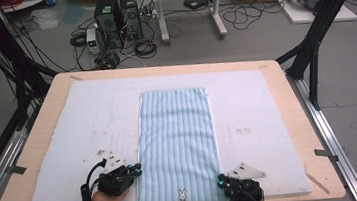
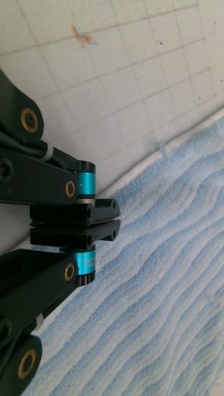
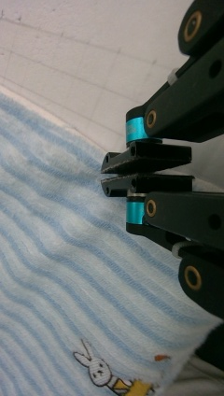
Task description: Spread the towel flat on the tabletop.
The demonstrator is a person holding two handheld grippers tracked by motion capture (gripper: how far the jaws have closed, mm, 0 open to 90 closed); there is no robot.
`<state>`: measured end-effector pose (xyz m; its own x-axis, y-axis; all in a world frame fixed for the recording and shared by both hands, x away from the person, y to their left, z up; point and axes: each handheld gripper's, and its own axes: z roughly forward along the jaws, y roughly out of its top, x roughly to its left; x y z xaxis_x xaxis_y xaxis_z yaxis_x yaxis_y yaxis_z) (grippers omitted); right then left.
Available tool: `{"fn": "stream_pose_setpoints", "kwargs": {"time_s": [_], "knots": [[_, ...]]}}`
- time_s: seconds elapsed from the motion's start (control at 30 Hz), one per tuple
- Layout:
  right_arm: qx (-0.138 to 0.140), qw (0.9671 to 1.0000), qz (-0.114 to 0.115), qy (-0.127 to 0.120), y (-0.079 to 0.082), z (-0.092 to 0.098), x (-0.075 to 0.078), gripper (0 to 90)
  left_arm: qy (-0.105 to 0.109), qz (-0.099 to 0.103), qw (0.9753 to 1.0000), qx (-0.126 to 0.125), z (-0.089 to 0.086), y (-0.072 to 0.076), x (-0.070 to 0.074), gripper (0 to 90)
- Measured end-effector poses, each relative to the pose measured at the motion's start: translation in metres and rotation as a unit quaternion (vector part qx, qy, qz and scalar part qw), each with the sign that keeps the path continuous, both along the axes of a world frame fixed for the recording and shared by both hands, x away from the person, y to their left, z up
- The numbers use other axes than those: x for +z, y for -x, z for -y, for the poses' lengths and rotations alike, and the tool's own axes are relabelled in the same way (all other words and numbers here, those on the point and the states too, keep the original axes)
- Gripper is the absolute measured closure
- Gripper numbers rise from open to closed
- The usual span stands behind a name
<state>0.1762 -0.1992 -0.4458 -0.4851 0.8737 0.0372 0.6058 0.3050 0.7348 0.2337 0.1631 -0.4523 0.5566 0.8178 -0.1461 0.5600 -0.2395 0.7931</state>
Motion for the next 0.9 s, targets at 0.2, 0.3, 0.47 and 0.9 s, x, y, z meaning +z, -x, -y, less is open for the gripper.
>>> {"fn": "stream_pose_setpoints", "kwargs": {"time_s": [0.2, 0.3, 0.47, 0.9], "knots": [[0.011, 0.9999, 0.006, -0.003, 0.015, 0.0, 0.003, 80.3, 0.02, -0.016, 0.9995, -0.019, -0.009, 0.007, 0.002, 72.3], [0.002, 0.9993, 0.028, -0.025, 0.011, 0.002, 0.009, 65.1, 0.036, 0.005, 0.9991, -0.022, -0.014, 0.005, 0.007, 62.1], [-0.012, 0.9988, 0.042, -0.021, -0.015, -0.001, 0.009, 66.0, 0.047, 0.047, 0.9973, -0.032, -0.013, -0.009, 0.013, 64.2], [0.006, 0.9999, 0.007, -0.005, -0.049, -0.011, -0.002, 75.2, 0.016, -0.004, 0.9994, -0.029, 0.007, -0.028, 0.0, 72.2]]}}
